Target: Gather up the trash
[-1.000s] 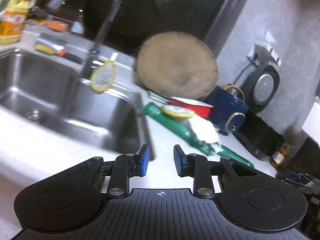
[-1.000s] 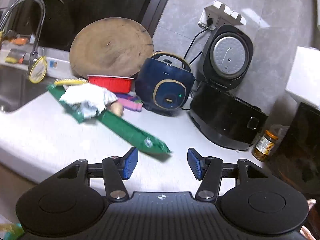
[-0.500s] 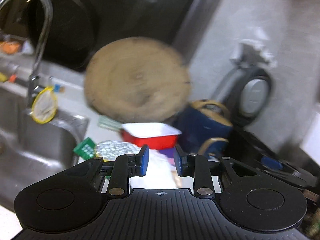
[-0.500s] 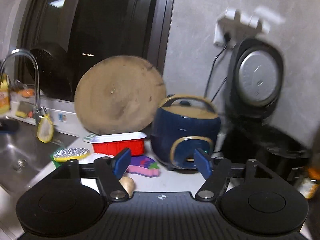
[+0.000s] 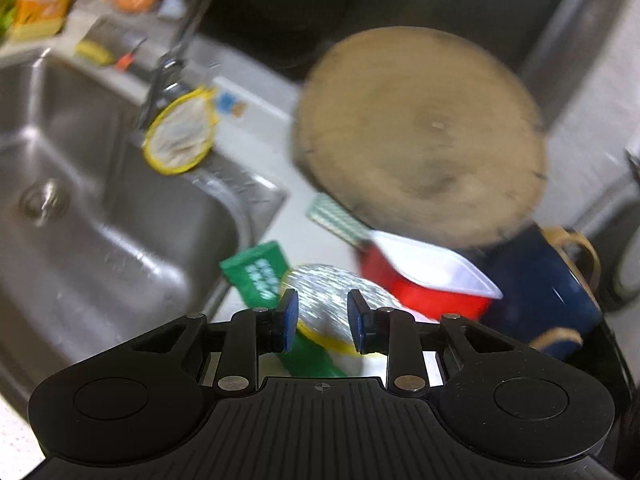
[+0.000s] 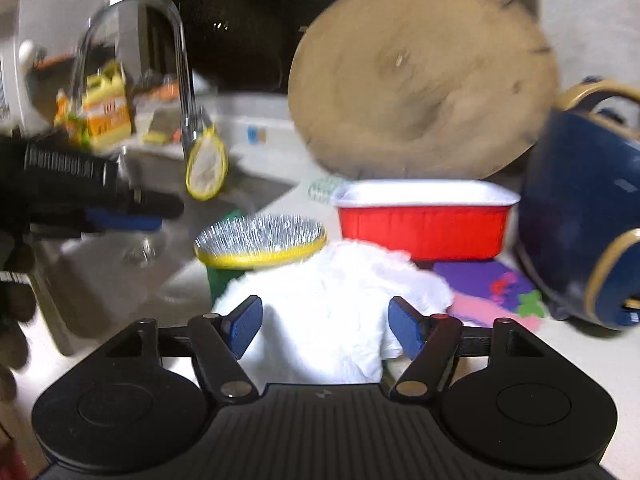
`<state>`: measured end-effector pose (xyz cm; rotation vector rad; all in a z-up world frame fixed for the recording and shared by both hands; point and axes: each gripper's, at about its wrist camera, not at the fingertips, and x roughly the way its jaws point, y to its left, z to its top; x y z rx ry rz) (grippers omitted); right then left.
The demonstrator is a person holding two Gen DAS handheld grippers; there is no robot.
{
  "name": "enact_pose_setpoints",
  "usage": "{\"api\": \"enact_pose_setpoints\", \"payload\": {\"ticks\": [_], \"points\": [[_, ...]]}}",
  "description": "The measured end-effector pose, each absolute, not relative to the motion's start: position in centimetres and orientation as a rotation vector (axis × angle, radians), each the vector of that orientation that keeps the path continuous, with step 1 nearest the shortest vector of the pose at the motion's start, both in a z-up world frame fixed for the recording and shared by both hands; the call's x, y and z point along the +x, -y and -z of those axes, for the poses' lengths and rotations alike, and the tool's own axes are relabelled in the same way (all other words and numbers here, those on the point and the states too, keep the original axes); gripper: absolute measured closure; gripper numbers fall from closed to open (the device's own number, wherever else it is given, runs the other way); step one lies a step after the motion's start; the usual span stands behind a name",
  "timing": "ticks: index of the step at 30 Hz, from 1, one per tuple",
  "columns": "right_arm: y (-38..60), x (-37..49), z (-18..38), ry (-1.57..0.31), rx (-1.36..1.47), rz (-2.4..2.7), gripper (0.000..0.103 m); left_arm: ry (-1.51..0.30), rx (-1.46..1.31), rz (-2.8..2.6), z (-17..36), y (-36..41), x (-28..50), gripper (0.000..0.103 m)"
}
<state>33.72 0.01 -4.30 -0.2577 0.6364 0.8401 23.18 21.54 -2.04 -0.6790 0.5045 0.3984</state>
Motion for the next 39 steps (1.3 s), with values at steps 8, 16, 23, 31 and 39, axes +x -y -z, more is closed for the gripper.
{"api": "enact_pose_setpoints", "payload": {"ticks": [8, 16, 23, 31, 39], "points": [[8.4, 34.8, 2.4, -0.625, -0.121, -0.754, 0.101, -0.543, -0.712, -0.399, 4.6, -23.3, 26.5, 0.073], [17.3, 35.2, 3.1, -0.653, -0.143, -0.492, 0.101, -0.612, -0.646, -0.297, 5.8, -19.3, 29.1, 0.066], [19.8, 33.2, 5.6, -0.730, -0.113, -0.443, 0.100, -0.613, -0.759, -0.223, 6.0, -18.8, 27.6, 0.066], [19.2, 30.7, 6.3, -0.738, -0.127, -0.440, 0.083, -0.594, -0.856, -0.205, 7.4, -18.3, 26.0, 0.070], [19.6, 29.3, 6.2, -0.692, -0.119, -0.448, 0.069, -0.614, -0.914, -0.210, 7.0, -18.0, 25.9, 0.093]]}}
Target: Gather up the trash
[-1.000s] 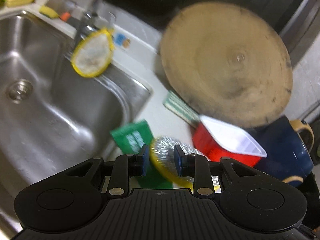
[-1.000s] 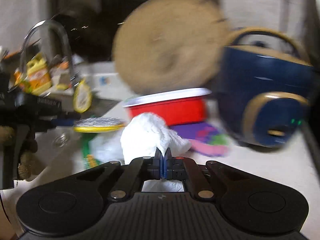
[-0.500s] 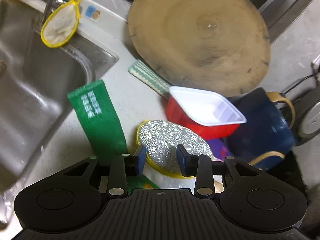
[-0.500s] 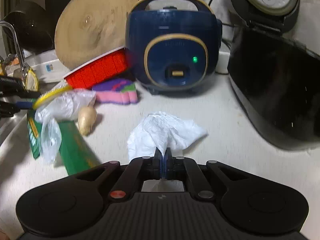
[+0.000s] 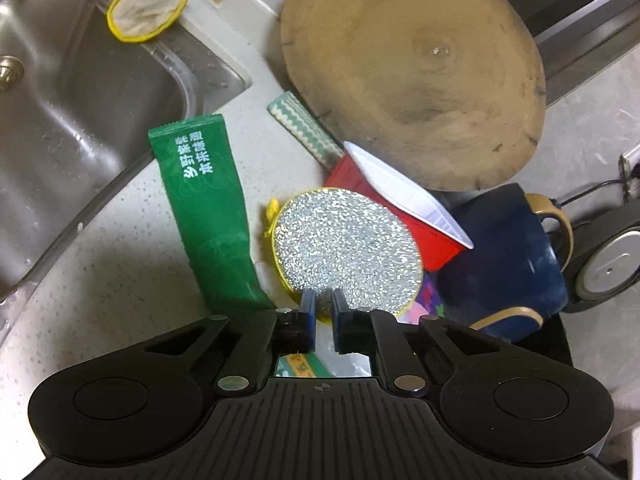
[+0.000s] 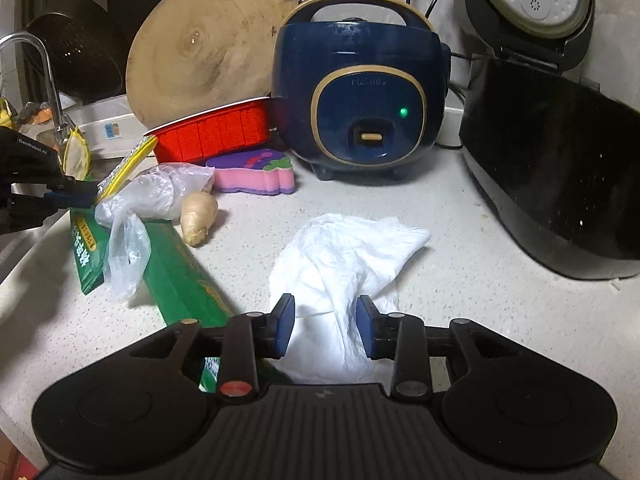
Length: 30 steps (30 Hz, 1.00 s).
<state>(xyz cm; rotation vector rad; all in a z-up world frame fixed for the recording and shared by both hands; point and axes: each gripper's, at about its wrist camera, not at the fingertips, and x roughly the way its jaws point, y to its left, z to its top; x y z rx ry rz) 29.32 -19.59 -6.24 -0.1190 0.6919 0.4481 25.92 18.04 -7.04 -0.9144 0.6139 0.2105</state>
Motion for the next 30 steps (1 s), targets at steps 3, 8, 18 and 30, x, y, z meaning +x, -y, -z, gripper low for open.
{"api": "enact_pose_setpoints", "payload": {"ticks": [3, 8, 18, 30], "points": [[19.9, 29.4, 6.6, -0.699, -0.110, -0.445, 0.067, -0.606, -0.885, -0.205, 6.4, -17.4, 25.5, 0.096], [21.0, 29.7, 7.0, -0.707, -0.073, -0.410, 0.059, -0.635, -0.801, -0.107, 5.1, -14.6, 25.1, 0.096], [21.7, 30.1, 7.3, -0.717, -0.051, -0.362, 0.055, -0.781, -0.598, 0.165, 4.7, -5.7, 25.8, 0.096], [23.5, 29.9, 6.5, -0.693, -0.053, -0.248, 0.048, -0.849, -0.565, 0.235, 6.7, -0.3, 31.0, 0.090]]}}
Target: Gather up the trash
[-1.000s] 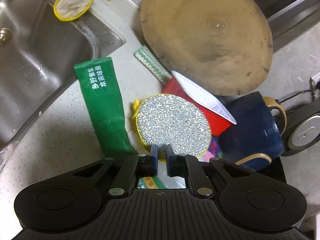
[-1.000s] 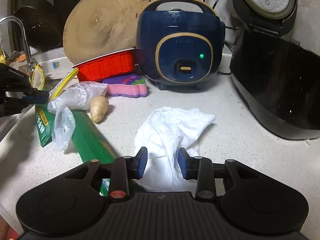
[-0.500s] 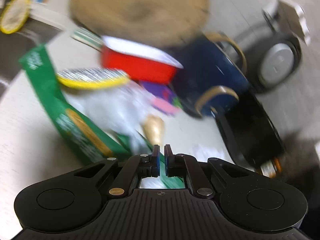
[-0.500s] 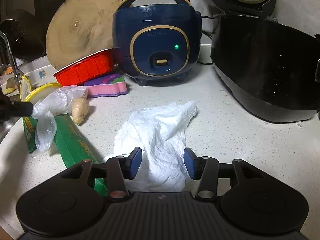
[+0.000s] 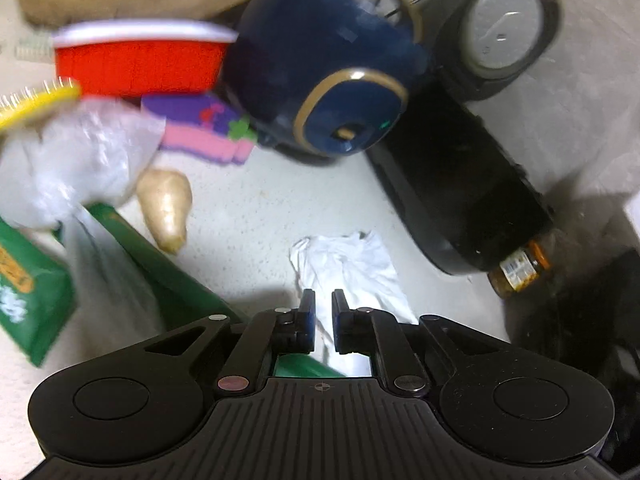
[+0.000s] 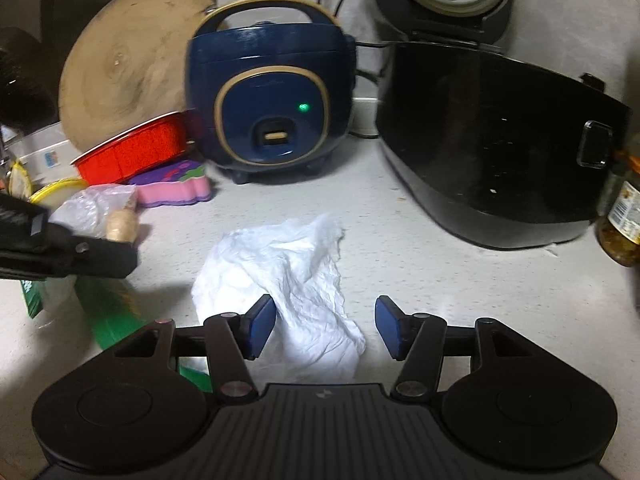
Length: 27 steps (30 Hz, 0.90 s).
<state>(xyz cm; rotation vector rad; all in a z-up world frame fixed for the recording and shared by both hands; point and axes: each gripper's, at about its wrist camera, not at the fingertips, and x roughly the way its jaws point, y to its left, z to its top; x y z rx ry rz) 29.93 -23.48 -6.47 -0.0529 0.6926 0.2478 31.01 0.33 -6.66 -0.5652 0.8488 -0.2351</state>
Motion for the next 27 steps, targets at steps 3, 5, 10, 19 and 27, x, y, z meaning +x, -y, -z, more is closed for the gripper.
{"api": "enact_pose_setpoints", "payload": {"ticks": [3, 5, 10, 19, 27], "points": [[23.9, 29.5, 6.3, -0.693, -0.054, -0.243, 0.048, -0.867, -0.516, 0.185, 6.9, 0.0, 31.0, 0.089], [24.0, 29.1, 6.3, -0.694, -0.062, -0.251, 0.047, -0.852, -0.484, 0.175, 6.7, 0.1, 30.2, 0.088], [23.3, 27.7, 6.2, -0.684, -0.083, -0.300, 0.047, -0.837, -0.483, 0.167, 5.5, -0.8, 28.4, 0.088], [19.5, 25.9, 6.9, -0.729, -0.108, -0.409, 0.073, -0.711, -0.515, -0.023, 2.1, -7.5, 22.0, 0.088], [14.9, 23.6, 7.1, -0.789, -0.090, -0.591, 0.073, -0.686, -0.604, -0.150, 2.8, -12.1, 18.0, 0.088]]}}
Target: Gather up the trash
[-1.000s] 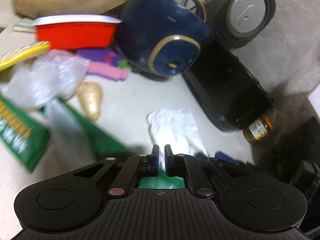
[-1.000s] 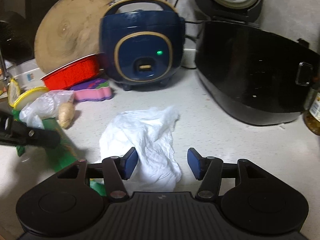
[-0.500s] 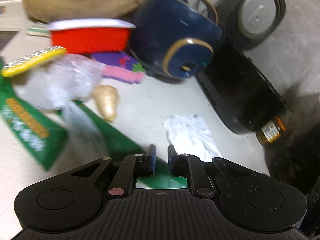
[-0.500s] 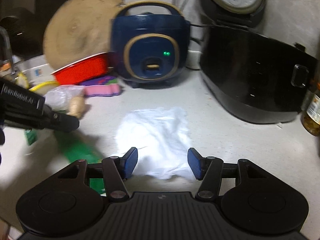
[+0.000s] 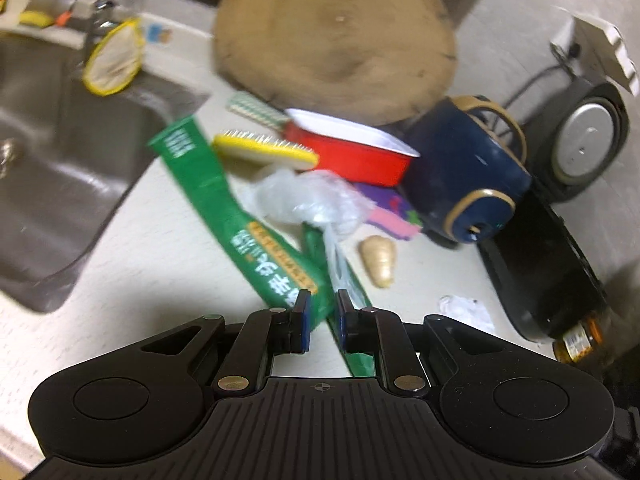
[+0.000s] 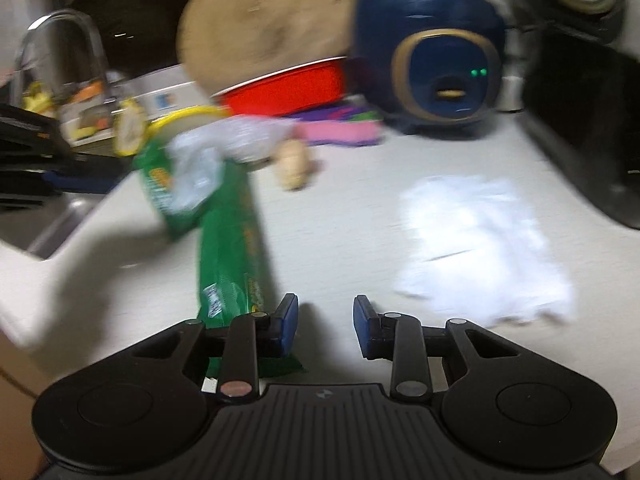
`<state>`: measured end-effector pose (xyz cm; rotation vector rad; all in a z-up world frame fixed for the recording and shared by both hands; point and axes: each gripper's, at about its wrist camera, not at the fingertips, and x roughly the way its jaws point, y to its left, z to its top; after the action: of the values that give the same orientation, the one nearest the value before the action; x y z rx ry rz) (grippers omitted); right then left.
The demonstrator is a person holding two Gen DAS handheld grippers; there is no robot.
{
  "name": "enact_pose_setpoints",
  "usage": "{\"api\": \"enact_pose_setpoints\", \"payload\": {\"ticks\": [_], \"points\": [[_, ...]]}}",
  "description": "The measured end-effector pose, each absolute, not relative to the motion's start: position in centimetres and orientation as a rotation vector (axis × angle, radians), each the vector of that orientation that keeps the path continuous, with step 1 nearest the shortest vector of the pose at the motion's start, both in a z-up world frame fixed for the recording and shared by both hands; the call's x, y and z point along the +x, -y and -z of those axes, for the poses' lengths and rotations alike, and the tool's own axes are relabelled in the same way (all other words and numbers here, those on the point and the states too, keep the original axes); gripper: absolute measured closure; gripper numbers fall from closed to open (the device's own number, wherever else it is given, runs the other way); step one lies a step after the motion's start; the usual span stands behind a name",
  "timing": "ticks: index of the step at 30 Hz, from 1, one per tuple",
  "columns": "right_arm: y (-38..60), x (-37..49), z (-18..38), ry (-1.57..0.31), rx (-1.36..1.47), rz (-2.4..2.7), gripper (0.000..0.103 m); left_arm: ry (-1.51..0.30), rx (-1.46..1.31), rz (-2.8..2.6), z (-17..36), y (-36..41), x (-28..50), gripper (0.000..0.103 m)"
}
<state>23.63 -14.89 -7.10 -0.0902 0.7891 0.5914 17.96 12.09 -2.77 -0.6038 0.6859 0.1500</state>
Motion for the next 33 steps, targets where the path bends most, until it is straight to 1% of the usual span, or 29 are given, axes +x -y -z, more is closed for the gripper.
{"api": "enact_pose_setpoints", "payload": {"ticks": [4, 5, 7, 8, 9, 13, 15, 18, 22, 25, 29, 31, 32, 33], "points": [[12.9, 21.5, 6.3, -0.713, -0.193, -0.634, 0.072, -0.682, -0.606, -0.196, 3.3, -13.2, 17.3, 0.088], [12.7, 21.2, 6.1, -0.688, -0.221, -0.620, 0.070, -0.678, -0.608, -0.209, 3.3, -13.4, 17.3, 0.088], [12.8, 21.2, 5.7, -0.666, -0.242, -0.599, 0.061, -0.666, -0.597, -0.235, 3.3, -13.9, 17.5, 0.088], [12.9, 21.2, 5.5, -0.660, -0.243, -0.593, 0.055, -0.659, -0.586, -0.245, 3.1, -14.2, 17.7, 0.088], [13.2, 21.4, 5.4, -0.656, -0.239, -0.586, 0.054, -0.655, -0.581, -0.253, 3.0, -14.6, 18.0, 0.088], [13.7, 23.2, 4.2, -0.683, -0.166, -0.609, 0.054, -0.627, -0.660, -0.265, 1.9, -16.4, 18.3, 0.088], [12.2, 24.1, 2.8, -0.629, -0.197, -0.655, 0.054, -0.621, -0.638, -0.287, 1.3, -16.8, 17.8, 0.088], [8.2, 24.9, 0.9, -0.483, -0.351, -0.741, 0.052, -0.652, -0.607, -0.332, 0.9, -17.4, 16.9, 0.088], [1.5, 26.7, 0.5, -0.351, -0.529, -0.846, 0.052, -0.667, -0.595, -0.397, 0.5, -18.6, 15.5, 0.088], [-3.6, 27.8, 1.7, -0.295, -0.658, -0.919, 0.052, -0.682, -0.585, -0.435, 0.4, -19.1, 14.8, 0.088], [-8.9, 28.5, 4.7, -0.214, -0.877, -0.920, 0.052, -0.697, -0.588, -0.463, 0.6, -19.3, 14.5, 0.088], [-10.6, 29.0, 6.0, -0.199, -0.949, -0.910, 0.054, -0.703, -0.586, -0.477, 0.6, -19.3, 14.6, 0.088], [-11.0, 29.4, 6.4, -0.203, -0.967, -0.908, 0.065, -0.705, -0.587, -0.481, 0.7, -19.3, 14.7, 0.088], [-11.1, 29.7, 6.4, -0.214, -0.967, -0.904, 0.079, -0.708, -0.587, -0.481, 0.7, -19.3, 14.9, 0.088]]}}
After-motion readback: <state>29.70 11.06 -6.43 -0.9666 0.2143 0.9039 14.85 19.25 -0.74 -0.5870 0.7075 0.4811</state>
